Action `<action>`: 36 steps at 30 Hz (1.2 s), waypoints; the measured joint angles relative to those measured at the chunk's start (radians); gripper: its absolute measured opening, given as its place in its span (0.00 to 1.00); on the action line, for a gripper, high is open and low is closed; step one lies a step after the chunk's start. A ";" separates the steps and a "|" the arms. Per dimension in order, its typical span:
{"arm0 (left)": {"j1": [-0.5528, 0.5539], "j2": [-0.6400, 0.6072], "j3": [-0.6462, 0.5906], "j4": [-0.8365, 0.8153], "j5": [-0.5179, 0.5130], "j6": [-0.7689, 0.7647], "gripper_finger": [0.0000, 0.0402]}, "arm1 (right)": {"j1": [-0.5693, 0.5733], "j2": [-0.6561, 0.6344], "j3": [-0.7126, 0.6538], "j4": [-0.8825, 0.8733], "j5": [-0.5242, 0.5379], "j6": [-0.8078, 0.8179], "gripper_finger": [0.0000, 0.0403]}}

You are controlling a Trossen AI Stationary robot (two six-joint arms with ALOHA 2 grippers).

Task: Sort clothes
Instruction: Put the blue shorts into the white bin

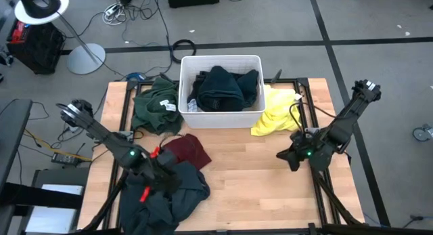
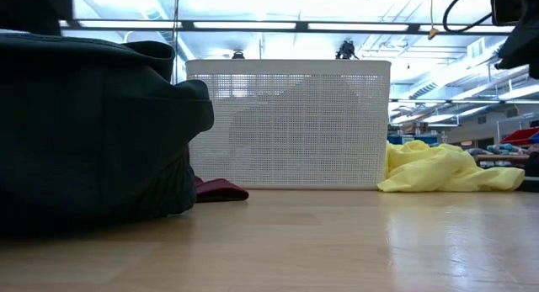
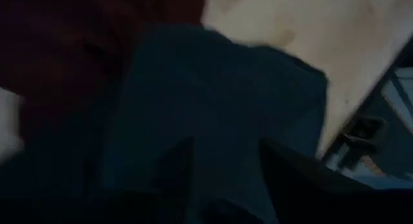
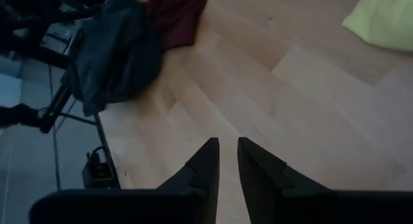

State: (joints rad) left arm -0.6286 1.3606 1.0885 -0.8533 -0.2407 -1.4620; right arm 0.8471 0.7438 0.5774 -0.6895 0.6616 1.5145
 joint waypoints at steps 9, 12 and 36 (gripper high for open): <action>0.009 0.146 0.000 0.016 0.021 -0.076 0.47 | 0.000 -0.030 0.000 0.007 -0.001 -0.103 0.13; 0.021 0.200 0.000 0.018 0.067 -0.091 0.47 | 0.000 -0.030 0.000 0.008 -0.013 -0.106 0.13; 0.034 0.274 0.510 -0.262 -0.156 -0.024 0.00 | 0.000 -0.028 0.000 0.082 -0.053 -0.315 0.12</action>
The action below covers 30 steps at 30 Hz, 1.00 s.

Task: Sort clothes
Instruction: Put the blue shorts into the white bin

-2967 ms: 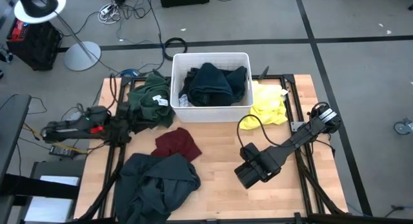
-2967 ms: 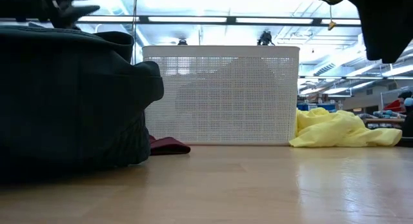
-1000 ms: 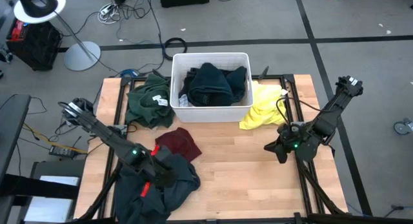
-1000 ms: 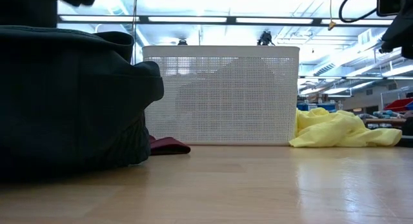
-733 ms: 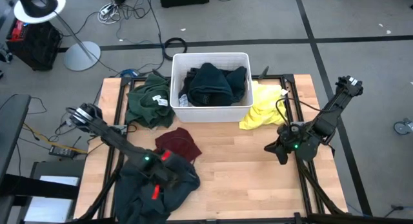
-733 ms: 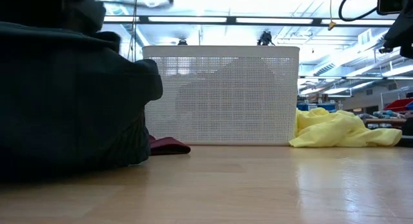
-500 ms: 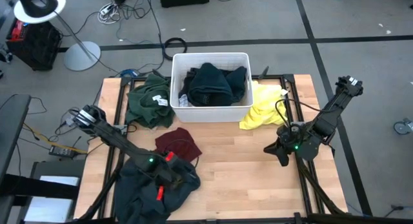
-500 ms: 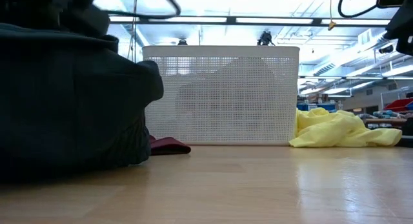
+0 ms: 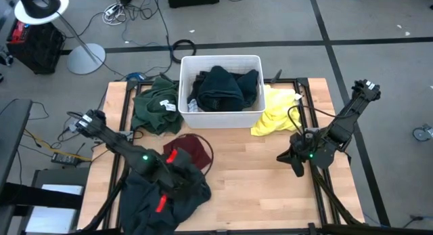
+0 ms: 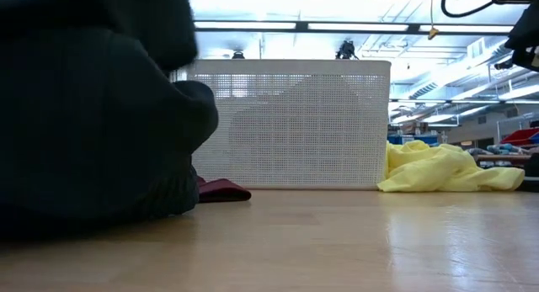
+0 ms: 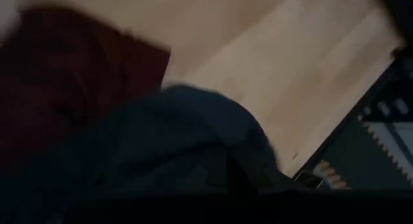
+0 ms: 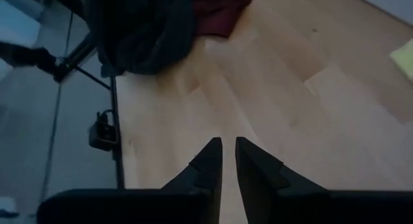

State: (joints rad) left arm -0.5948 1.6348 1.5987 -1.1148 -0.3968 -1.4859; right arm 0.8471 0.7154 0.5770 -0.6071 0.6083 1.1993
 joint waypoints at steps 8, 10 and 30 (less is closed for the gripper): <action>0.009 0.000 0.261 -0.142 -0.174 0.135 0.00 | 0.000 0.006 0.000 0.000 -0.002 -0.093 0.11; 0.018 0.000 0.306 -0.142 -0.212 0.187 0.00 | 0.000 0.007 0.000 -0.001 -0.002 -0.121 0.11; 0.182 0.000 0.726 0.003 -0.229 0.867 0.00 | -0.006 0.180 0.000 0.001 0.002 -0.021 0.11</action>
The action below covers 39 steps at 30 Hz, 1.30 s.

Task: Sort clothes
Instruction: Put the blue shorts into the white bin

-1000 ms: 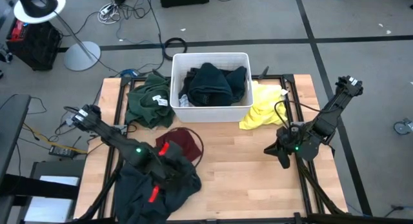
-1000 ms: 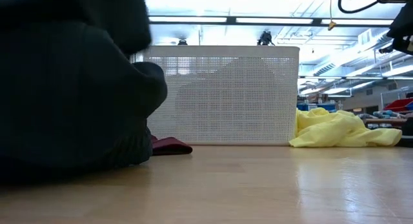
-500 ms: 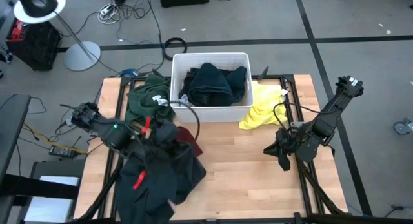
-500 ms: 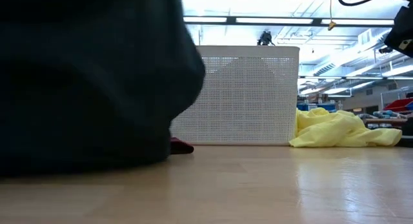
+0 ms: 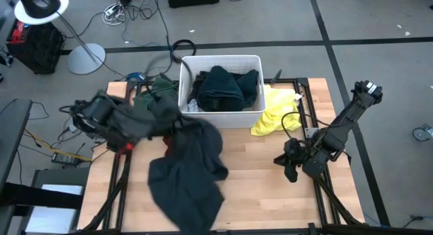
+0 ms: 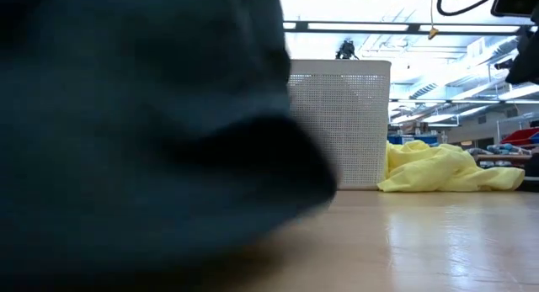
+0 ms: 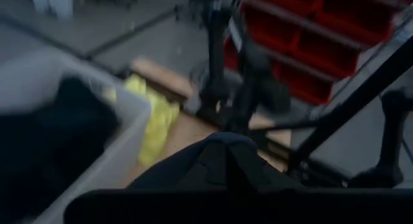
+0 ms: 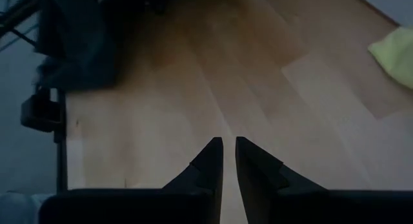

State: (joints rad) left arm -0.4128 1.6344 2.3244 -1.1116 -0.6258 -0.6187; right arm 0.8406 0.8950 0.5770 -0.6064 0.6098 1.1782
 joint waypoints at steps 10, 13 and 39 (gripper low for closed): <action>0.199 -0.035 0.031 0.302 0.065 0.450 0.00 | -0.020 0.093 0.000 0.013 0.010 0.132 0.11; 0.270 -0.036 0.031 0.400 0.066 0.597 0.00 | -0.035 0.114 0.000 0.016 0.016 0.179 0.11; 0.807 -0.021 0.026 0.468 0.240 0.995 0.00 | -0.142 0.172 0.000 0.098 0.024 0.244 0.10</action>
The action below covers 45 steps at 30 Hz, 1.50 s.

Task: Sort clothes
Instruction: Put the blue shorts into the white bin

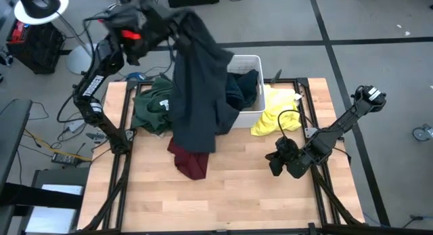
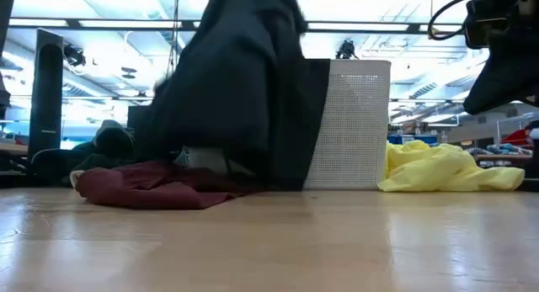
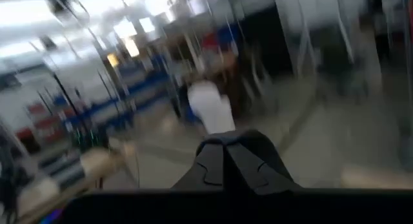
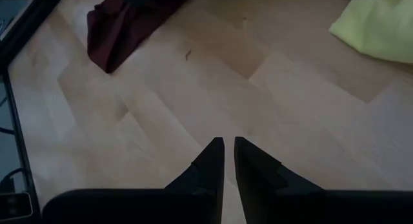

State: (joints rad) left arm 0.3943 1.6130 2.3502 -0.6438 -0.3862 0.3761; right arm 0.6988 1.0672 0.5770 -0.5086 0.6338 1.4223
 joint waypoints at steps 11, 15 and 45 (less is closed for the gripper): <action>0.030 0.106 0.000 -0.471 0.101 -0.137 0.00 | -0.039 0.000 0.000 0.001 0.001 0.000 0.09; 0.035 0.183 0.000 -0.657 0.143 -0.205 0.00 | -0.048 0.000 0.000 0.023 0.001 -0.001 0.08; 0.036 0.701 0.000 -0.561 0.386 -0.250 0.18 | -0.053 -0.001 0.000 0.207 0.001 0.000 0.06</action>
State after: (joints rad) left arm 0.4305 2.3141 2.3505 -1.2050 -0.0006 0.1259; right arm 0.6456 1.0664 0.5770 -0.3017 0.6346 1.4223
